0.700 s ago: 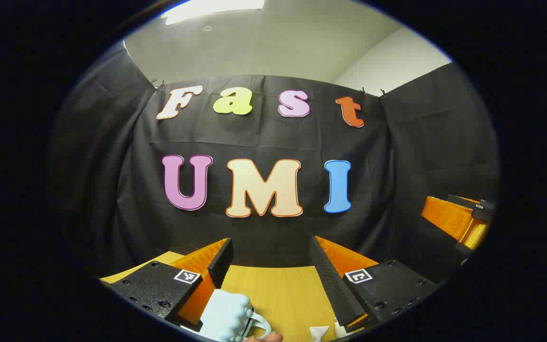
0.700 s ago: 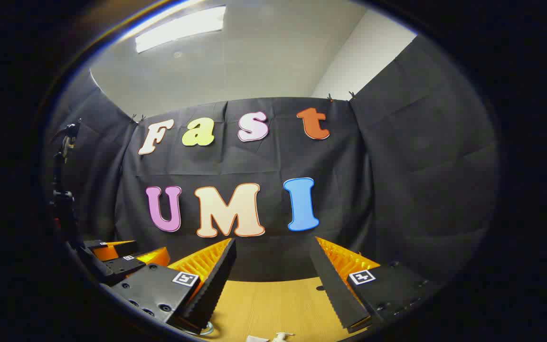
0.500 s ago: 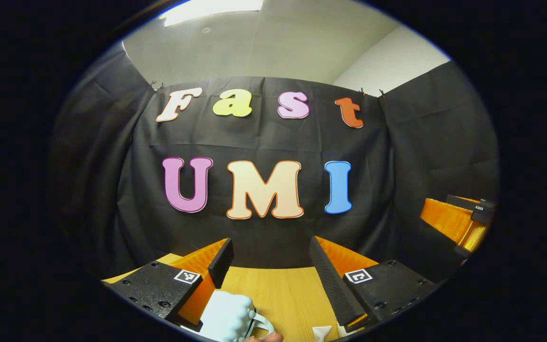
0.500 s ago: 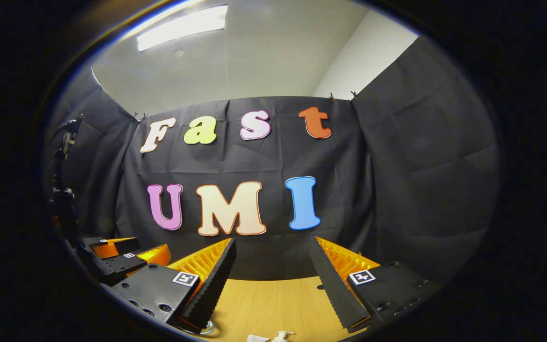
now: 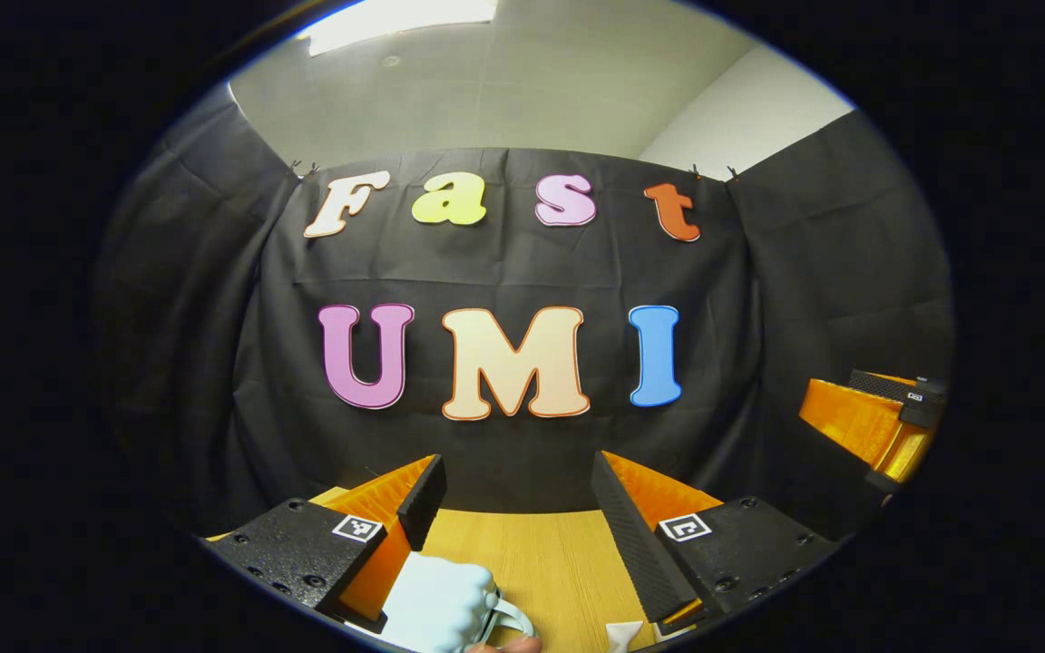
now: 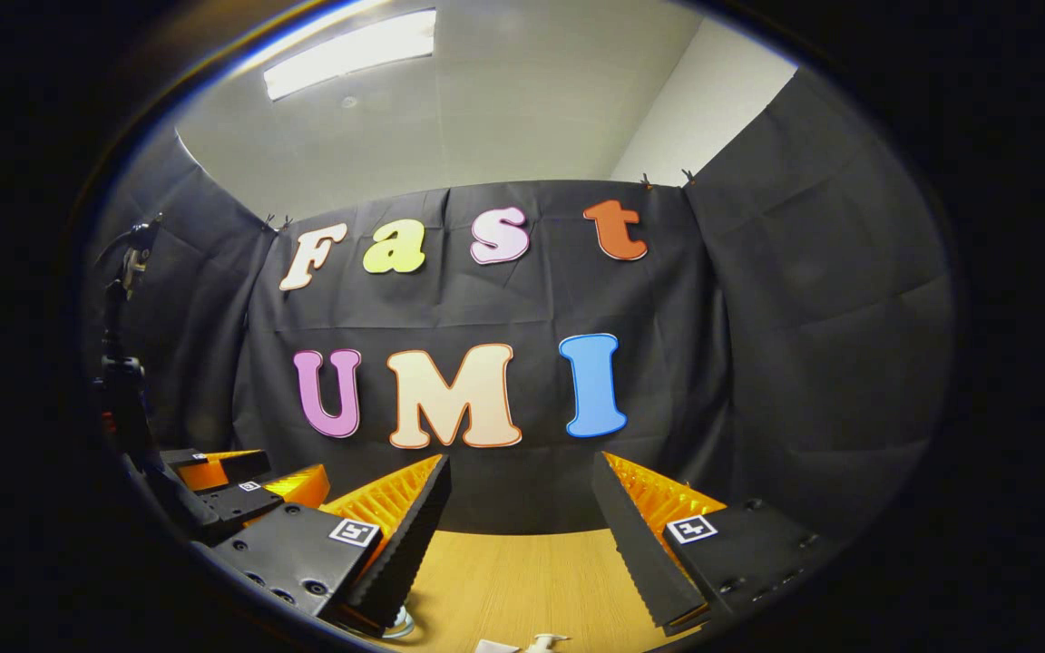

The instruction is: First open the suitcase, pack the skin care products into it, and then close the suitcase.

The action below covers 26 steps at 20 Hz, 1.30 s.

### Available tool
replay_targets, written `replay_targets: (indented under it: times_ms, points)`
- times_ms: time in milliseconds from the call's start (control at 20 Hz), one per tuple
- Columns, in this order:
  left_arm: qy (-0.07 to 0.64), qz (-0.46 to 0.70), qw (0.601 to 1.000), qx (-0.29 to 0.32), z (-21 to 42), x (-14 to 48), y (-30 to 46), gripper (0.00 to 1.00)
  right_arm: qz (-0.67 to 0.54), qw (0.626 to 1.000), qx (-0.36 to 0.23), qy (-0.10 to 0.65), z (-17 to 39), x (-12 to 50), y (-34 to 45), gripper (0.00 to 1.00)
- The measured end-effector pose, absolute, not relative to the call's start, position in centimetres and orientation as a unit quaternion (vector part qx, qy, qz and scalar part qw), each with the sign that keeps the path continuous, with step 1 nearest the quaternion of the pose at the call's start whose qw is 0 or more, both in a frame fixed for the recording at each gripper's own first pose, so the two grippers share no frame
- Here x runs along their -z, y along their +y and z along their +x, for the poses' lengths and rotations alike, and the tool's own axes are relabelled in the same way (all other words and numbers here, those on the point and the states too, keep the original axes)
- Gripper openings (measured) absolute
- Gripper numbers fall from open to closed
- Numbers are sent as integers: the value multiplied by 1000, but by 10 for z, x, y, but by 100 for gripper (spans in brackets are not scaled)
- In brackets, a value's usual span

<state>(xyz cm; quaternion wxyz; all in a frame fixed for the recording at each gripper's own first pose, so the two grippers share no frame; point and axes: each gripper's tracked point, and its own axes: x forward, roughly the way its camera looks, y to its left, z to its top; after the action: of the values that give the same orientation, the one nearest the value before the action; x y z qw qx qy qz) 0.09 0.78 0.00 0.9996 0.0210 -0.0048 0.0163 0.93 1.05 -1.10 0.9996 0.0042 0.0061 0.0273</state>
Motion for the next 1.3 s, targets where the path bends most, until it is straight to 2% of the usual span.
replay_targets:
  times_ms: [250, 650, 900, 1300]
  points:
    - [44, 51, 997, -24, -1, 41, 14, 95, 14, 999, -32, 12, 9, 22, 5, 98]
    - [220, 80, 972, -13, -32, 176, 10, 96, 32, 994, -45, 96, 2, 80, -4, 99]
    - [305, 74, 949, 23, -41, 240, -11, 93, 12, 994, -19, 105, -6, 83, -28, 99]
    - [437, 54, 898, 25, -44, 327, -5, 94, -18, 991, 10, 135, -15, 97, -46, 99]
